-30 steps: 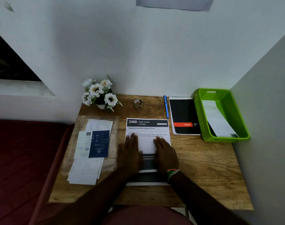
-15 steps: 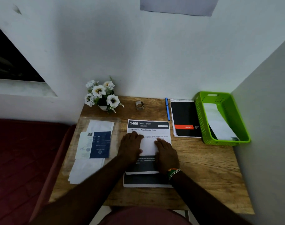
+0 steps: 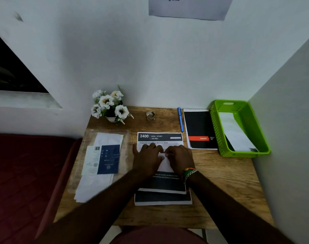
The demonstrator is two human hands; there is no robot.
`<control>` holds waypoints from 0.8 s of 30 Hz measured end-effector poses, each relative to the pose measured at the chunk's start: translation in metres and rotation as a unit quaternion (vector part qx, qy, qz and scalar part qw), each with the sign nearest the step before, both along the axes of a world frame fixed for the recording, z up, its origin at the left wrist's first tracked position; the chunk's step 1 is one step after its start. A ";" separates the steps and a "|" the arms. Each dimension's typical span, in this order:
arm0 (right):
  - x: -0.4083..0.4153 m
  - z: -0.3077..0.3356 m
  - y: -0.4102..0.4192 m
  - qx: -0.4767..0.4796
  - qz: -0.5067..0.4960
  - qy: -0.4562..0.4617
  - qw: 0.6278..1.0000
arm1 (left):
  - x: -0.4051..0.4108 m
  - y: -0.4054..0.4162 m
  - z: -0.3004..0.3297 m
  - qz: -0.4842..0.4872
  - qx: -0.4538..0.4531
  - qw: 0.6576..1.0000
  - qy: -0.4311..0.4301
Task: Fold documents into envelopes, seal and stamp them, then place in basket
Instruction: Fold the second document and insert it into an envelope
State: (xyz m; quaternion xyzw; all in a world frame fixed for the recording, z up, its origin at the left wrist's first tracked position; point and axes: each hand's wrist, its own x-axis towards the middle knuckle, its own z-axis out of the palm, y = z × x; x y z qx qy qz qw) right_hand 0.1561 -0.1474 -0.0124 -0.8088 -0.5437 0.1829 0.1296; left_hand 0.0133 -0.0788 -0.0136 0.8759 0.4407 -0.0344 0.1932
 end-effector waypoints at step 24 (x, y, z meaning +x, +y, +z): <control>0.033 0.003 -0.004 0.049 -0.073 0.075 0.993 | -0.040 0.030 0.006 0.067 -0.029 0.989 -0.125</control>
